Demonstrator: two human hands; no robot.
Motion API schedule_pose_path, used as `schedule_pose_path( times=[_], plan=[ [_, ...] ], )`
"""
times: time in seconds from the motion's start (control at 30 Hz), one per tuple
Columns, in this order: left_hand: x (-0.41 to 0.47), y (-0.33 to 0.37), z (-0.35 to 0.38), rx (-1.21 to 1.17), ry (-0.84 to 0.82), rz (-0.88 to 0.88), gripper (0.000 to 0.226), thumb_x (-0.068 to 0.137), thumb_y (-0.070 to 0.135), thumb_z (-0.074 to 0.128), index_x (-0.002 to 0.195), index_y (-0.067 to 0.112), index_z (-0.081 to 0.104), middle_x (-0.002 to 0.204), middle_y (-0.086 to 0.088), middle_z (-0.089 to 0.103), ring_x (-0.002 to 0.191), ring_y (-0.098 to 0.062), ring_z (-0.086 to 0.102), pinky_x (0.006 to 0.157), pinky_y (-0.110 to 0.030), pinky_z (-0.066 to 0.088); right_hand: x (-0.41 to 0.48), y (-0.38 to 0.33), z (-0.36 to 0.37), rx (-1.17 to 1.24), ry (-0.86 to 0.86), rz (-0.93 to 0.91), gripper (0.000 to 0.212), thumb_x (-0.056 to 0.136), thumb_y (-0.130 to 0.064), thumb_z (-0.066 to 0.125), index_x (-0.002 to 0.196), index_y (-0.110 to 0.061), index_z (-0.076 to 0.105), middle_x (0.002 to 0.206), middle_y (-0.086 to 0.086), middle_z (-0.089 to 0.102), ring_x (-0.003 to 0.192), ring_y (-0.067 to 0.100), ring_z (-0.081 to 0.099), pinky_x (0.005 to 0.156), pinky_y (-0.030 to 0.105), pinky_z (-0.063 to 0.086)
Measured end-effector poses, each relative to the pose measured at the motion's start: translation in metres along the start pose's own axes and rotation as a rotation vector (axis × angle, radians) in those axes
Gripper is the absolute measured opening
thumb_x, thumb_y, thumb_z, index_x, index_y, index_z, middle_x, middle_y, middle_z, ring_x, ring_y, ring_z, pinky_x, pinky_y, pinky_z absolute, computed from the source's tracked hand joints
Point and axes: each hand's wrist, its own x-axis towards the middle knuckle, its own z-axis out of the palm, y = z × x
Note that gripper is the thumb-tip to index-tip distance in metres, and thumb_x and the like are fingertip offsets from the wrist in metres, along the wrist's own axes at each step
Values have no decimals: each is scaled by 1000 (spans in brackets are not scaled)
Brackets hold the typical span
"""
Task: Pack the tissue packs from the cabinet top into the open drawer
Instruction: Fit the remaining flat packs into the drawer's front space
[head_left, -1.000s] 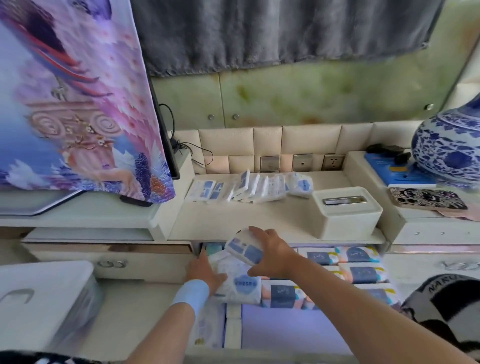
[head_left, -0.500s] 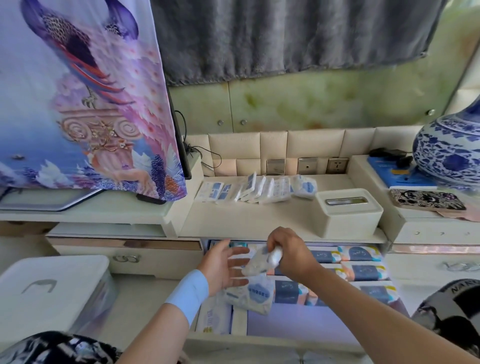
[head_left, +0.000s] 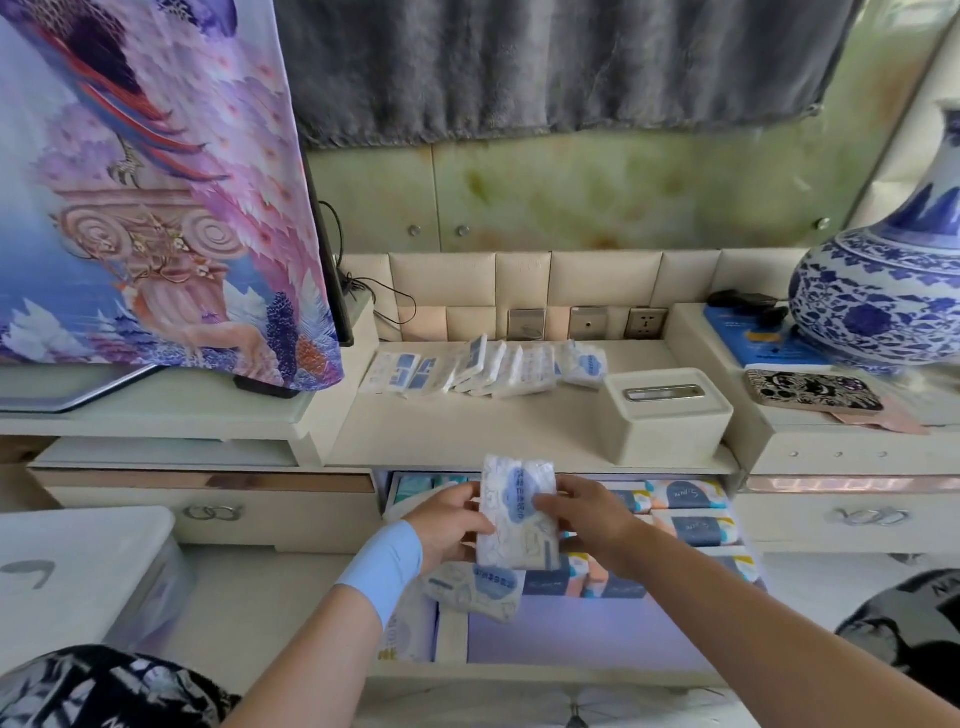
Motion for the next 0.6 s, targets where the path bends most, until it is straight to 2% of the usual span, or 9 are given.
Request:
schedule_pose_path(
  times=[0.13,0.2,0.27,0.33,0.43,0.47,0.53,0.57,0.6],
  plan=[
    [6,9,6,29,96,84,15,90,24,69,105,24,67,107,-7,72,102,-26,68,93,-44,54,8,8,1,-51,-9,-62,16,93,-8,65,110,-9,67,101,10,76,90,25,74,74,36,60],
    [9,13,1,180,141,161,15,84,26,74,98,28,69,100,-3,72,97,-23,67,93,-44,54,12,10,3,-54,35,-114,18,90,-2,67,108,-4,66,102,15,74,86,23,73,72,35,61],
    [10,14,-2,322,191,210,11,81,21,75,88,26,68,85,2,68,85,-19,64,89,-47,55,16,8,6,-49,124,-123,20,88,-4,70,106,-9,67,104,16,73,84,22,71,72,37,61],
    [11,14,-3,356,276,230,9,79,22,75,79,23,66,74,3,63,76,-19,61,81,-47,57,20,3,8,-6,199,8,22,87,-15,73,106,-18,63,102,11,69,85,22,68,71,36,59],
    [8,12,0,235,367,191,9,80,17,73,79,16,64,73,-4,64,68,-23,62,63,-41,61,21,-2,7,28,239,228,15,86,-17,71,95,-15,59,93,11,61,72,23,61,63,33,54],
    [7,12,1,178,388,147,6,83,14,70,82,13,64,73,-7,64,64,-24,62,58,-37,58,21,-1,7,-35,290,194,17,86,-15,69,99,-16,59,95,10,60,71,21,59,61,30,53],
    [4,11,2,91,403,54,3,87,10,64,86,8,65,75,-12,63,61,-24,61,54,-30,53,23,4,4,-301,409,-72,34,86,-15,63,118,-24,56,111,3,58,84,16,59,66,28,52],
    [2,10,3,60,393,18,5,89,10,63,89,6,65,79,-14,64,63,-25,62,53,-29,53,24,8,5,-391,359,-213,42,86,-16,61,126,-27,55,120,0,55,95,16,59,76,29,52],
    [2,11,3,24,369,-3,10,91,12,62,95,4,66,85,-16,66,68,-26,65,53,-29,54,24,10,6,-348,212,-268,48,86,-22,61,133,-29,53,127,-1,54,106,17,57,87,31,51]
  ],
)
